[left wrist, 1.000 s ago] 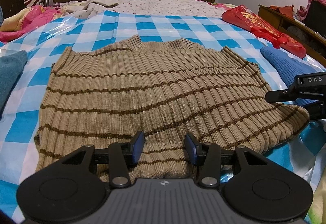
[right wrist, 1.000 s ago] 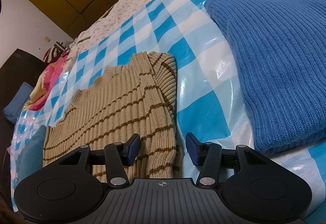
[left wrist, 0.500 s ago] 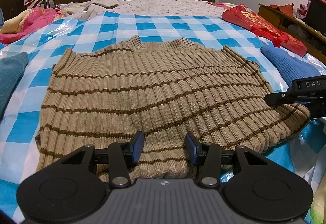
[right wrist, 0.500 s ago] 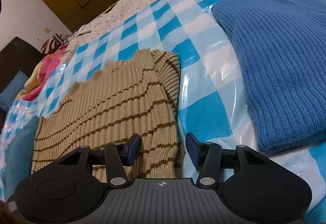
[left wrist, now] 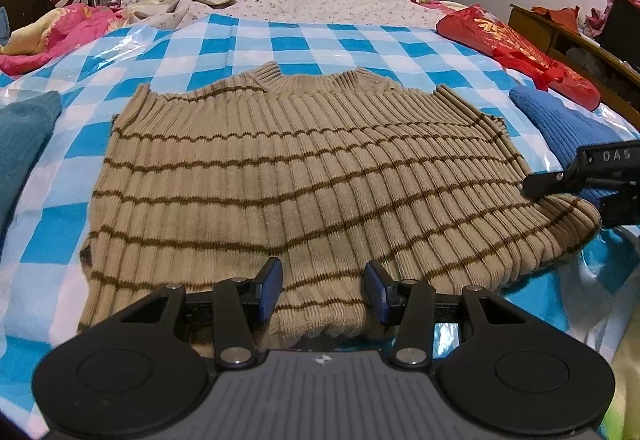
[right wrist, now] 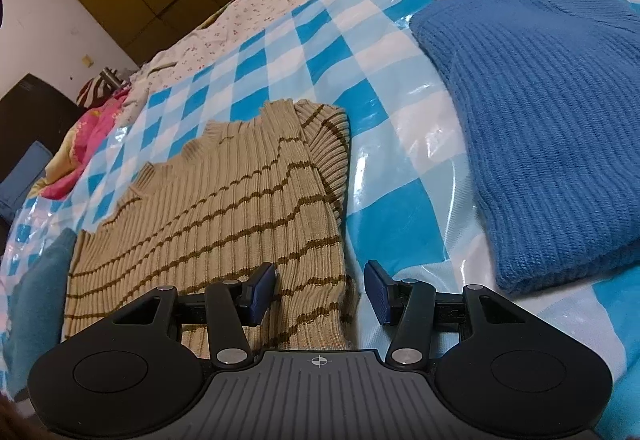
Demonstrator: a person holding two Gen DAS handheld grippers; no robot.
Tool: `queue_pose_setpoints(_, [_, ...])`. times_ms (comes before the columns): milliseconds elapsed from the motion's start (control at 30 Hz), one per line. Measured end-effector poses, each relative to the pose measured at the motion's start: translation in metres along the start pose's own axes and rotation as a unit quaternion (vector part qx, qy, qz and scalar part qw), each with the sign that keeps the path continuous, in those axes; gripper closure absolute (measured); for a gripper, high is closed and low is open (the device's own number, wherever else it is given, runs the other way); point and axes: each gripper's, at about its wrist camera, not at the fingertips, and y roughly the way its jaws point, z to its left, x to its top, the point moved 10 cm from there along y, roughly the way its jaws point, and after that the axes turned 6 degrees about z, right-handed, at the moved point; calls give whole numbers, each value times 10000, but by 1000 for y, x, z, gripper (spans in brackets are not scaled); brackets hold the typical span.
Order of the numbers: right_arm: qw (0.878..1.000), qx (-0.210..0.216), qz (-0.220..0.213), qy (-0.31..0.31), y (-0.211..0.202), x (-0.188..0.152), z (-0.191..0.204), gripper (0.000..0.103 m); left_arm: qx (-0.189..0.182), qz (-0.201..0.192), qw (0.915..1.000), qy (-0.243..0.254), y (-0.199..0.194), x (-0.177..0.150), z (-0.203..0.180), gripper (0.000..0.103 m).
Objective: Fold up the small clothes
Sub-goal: 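Grasp one side edge of the sweater with the right tool while the left tool pinches the other side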
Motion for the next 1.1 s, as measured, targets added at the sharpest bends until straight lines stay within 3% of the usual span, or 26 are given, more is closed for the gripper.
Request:
queue_pose_setpoints(167, [9998, 57, -173, -82, -17, 9, 10, 54, -88, 140, 9998, -127, -12, -10, 4, 47])
queue_pose_setpoints(300, [9990, 241, -170, -336, -22, 15, 37, 54, -179, 83, 9980, -596, -31, -18, 15, 47])
queue_pose_setpoints(433, [9942, 449, 67, -972, -13, 12, 89, 54, 127, -108, 9945, -1029, -48, -23, 35, 47])
queue_pose_setpoints(567, [9808, 600, 417, -1810, 9, 1, 157, 54, 428, -249, 9893, -1373, -60, -28, 54, 42])
queue_pose_setpoints(767, [9529, 749, 1077, -2734, 56, -29, 251, 48, 473, -410, 9804, -1871, -66, -30, 74, 42])
queue_pose_setpoints(1000, [9315, 353, 1707, -3194, 112, -64, 308, 47, 437, -427, 9747, -2151, -67, -34, 87, 41])
queue_pose_setpoints(1100, [9248, 96, 1757, -3374, 128, -71, 321, 39, 330, -354, 9720, -2300, -64, -36, 92, 40])
